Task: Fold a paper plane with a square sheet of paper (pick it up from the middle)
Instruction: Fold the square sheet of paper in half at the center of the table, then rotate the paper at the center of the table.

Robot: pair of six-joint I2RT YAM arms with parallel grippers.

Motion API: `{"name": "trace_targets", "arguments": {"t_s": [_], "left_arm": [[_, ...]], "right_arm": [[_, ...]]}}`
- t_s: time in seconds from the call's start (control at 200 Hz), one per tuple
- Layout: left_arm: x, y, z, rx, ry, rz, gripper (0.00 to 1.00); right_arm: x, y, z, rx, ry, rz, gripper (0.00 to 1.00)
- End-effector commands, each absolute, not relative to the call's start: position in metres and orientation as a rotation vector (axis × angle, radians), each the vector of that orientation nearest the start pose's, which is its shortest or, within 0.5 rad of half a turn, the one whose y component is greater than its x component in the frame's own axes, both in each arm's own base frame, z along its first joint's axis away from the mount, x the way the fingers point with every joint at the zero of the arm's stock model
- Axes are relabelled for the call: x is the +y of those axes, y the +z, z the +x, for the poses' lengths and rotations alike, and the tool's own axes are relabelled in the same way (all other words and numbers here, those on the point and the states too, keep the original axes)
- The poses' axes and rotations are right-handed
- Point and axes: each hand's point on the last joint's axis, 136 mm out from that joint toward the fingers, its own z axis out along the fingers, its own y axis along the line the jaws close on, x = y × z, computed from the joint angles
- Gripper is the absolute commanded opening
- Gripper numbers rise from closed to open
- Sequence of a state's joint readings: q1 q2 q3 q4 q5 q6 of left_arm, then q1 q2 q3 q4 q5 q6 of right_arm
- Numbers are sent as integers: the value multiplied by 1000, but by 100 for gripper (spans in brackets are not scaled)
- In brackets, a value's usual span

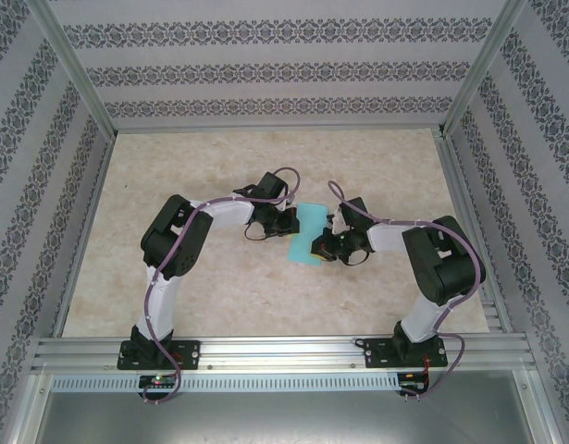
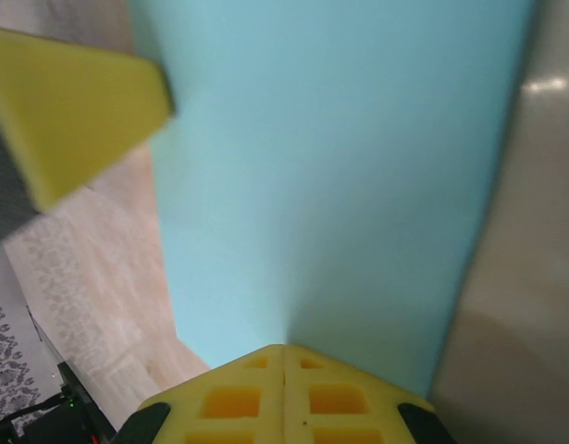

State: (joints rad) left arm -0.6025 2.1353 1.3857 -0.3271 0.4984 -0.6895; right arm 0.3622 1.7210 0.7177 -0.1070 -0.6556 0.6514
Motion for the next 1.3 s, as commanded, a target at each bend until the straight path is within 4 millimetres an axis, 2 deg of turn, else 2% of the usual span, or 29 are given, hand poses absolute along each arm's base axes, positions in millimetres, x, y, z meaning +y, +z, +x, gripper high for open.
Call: {"name": "trace_targets", "arguments": {"t_s": [0.0, 0.16, 0.37, 0.45, 0.535, 0.619, 0.684, 0.814, 1.004, 1.074, 1.114, 1.294], "left_arm": [[-282, -79, 291, 3239, -575, -110, 0], [-281, -80, 291, 3238, -567, -105, 0], [-282, -81, 291, 3235, -568, -96, 0], [-283, -79, 292, 3231, -579, -85, 0], [-288, -73, 297, 3213, -611, -48, 0], [-301, -56, 308, 3163, -685, 13, 0], [-313, -37, 319, 3117, -747, 70, 0], [-330, -8, 336, 3043, -821, 175, 1], [-345, 18, 348, 2979, -894, 273, 4], [-349, 33, 355, 2941, -931, 260, 7], [-351, 42, 358, 2923, -961, 236, 12], [-342, 76, 375, 2824, -998, 124, 22]], "right_arm": [[206, -1, 258, 2886, 1106, 187, 3], [194, -11, 231, 2947, 1061, 236, 4], [180, -14, 216, 2949, 1003, 290, 4], [179, -6, 223, 2916, 997, 286, 4], [186, 20, 244, 2832, 1022, 252, 4], [193, 53, 268, 2713, 1039, 241, 4], [193, 65, 280, 2670, 987, 236, 5], [188, 52, 293, 2714, 868, 245, 4], [207, 31, 299, 2776, 874, 216, 4], [210, 23, 299, 2800, 857, 239, 4], [212, 20, 300, 2799, 862, 264, 4], [217, 7, 297, 2817, 829, 364, 4]]}}
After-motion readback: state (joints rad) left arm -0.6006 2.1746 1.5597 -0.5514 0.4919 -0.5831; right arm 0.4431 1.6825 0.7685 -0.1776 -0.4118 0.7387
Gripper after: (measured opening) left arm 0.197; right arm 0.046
